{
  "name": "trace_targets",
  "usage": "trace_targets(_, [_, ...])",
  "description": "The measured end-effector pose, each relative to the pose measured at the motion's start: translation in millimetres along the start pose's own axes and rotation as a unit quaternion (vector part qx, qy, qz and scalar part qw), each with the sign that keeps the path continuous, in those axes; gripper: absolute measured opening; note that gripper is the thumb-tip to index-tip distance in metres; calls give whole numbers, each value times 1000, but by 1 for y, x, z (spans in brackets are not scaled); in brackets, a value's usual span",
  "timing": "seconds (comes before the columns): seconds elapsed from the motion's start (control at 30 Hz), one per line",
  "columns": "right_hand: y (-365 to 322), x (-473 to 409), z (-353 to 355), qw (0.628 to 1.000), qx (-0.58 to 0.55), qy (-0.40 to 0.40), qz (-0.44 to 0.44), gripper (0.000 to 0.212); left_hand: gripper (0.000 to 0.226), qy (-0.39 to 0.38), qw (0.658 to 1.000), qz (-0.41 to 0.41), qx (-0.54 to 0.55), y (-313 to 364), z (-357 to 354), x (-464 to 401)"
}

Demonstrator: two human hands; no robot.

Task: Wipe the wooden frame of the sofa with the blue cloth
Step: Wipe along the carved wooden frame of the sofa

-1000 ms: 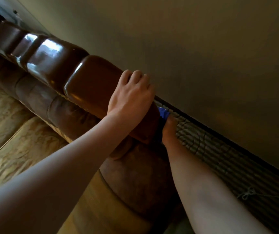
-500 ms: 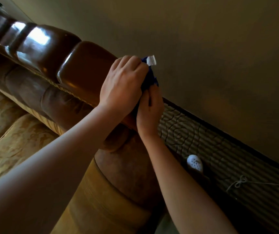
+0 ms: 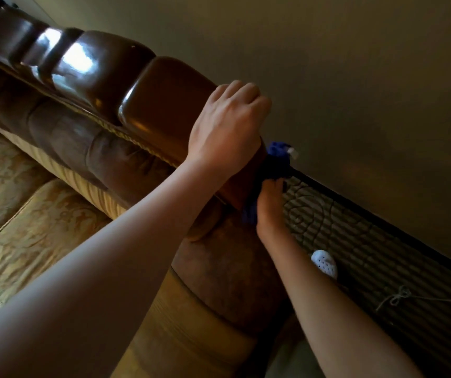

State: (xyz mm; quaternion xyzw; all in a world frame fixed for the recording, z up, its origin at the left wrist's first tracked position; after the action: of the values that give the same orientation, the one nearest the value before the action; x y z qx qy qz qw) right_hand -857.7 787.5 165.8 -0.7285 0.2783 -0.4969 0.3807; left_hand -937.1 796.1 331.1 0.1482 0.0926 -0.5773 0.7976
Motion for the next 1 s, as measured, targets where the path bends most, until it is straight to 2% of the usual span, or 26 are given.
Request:
trace_targets(0.1, [10, 63, -16, 999, 13, -41, 10, 47, 33, 39, 998, 9, 46, 1, 10, 3])
trace_targets(0.17, [13, 82, -30, 998, -2, -40, 47, 52, 31, 92, 992, 34, 83, -3, 22, 5])
trace_targets(0.3, [10, 76, -44, 992, -9, 73, 101, 40, 38, 199, 964, 104, 143, -20, 52, 33])
trace_targets(0.4, [12, 39, -33, 982, -41, 176, 64, 40, 39, 232, 952, 140, 140, -43, 58, 67])
trace_targets(0.47, [14, 14, -21, 977, -32, 211, 29, 41, 38, 237, 948, 172, 128, -60, 52, 87])
trace_targets(0.63, [14, 22, -19, 979, -83, 187, -8, 44, 37, 220, 949, 198, 111, -68, 26, 113])
trace_targets(0.77, [14, 60, -41, 976, -122, 177, -19, 42, 35, 150, 942, 262, 147, -67, 2, 127])
trace_targets(0.83, [10, 75, -49, 982, -101, 152, 39, 39, 33, 86, 945, 273, 160, -69, -10, 135])
trace_targets(0.9, [-4, 85, -52, 977, -24, 135, 165, 35, 31, 44, 950, 262, 162, -71, -14, 137])
trace_targets(1.0, [-35, 84, -62, 914, 124, 100, 373, 43, 31, 28, 950, 260, 172, -75, -10, 131])
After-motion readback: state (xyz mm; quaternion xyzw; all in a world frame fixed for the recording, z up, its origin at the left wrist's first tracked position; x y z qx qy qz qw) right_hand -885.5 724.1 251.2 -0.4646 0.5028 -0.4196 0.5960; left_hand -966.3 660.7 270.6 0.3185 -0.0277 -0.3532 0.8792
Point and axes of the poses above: each hand's wrist, its own x-axis away from the middle knuckle, its own z-axis out of the back of the hand, y = z × x, the point moved 4 cm from there along -x, towards the middle knuckle, and after that the axes turned 9 degrees about z, right-handed, at the moved point
